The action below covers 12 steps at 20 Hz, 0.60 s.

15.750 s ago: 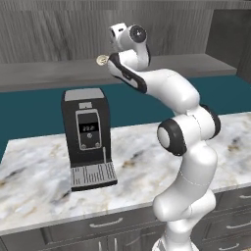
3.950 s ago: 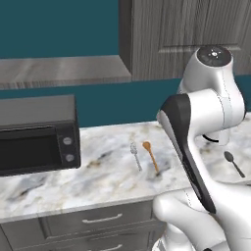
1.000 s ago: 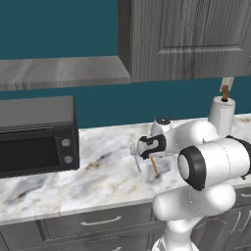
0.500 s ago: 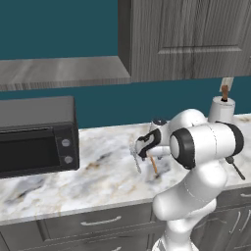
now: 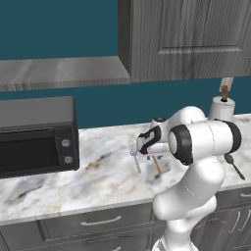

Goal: Organize the utensils by type. Pick up the wooden spoons from the counter and place them in the open cabinet. Then pick up the metallic utensils from the counter and place them in the open drawer.

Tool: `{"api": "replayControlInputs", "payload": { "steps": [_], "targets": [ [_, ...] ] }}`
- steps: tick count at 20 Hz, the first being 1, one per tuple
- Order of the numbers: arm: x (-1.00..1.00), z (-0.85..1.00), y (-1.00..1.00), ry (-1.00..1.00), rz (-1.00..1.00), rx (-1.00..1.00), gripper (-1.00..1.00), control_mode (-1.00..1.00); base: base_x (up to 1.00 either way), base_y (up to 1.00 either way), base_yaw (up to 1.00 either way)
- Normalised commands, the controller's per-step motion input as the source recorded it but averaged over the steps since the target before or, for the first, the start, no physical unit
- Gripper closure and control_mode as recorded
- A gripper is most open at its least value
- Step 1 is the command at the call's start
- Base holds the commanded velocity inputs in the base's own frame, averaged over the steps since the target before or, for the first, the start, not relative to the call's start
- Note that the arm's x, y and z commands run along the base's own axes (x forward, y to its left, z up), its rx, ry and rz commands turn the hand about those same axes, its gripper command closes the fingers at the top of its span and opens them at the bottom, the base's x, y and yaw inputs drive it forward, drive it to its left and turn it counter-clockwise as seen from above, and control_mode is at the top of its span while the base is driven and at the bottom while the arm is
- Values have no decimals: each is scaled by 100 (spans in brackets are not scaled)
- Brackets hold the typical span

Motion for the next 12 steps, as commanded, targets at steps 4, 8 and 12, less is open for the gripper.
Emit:
{"api": "replayControlInputs", "payload": {
  "steps": [4, 8, 12],
  "targets": [
    [-13, -10, -29, 0, 0, 0, 100, -100, 0, 0, 0],
    [-11, 32, -23, 0, 0, 0, 100, -100, 0, 0, 0],
    [-27, 64, -5, 0, 9, 0, 100, -100, 0, 0, 0]
  ]
}}
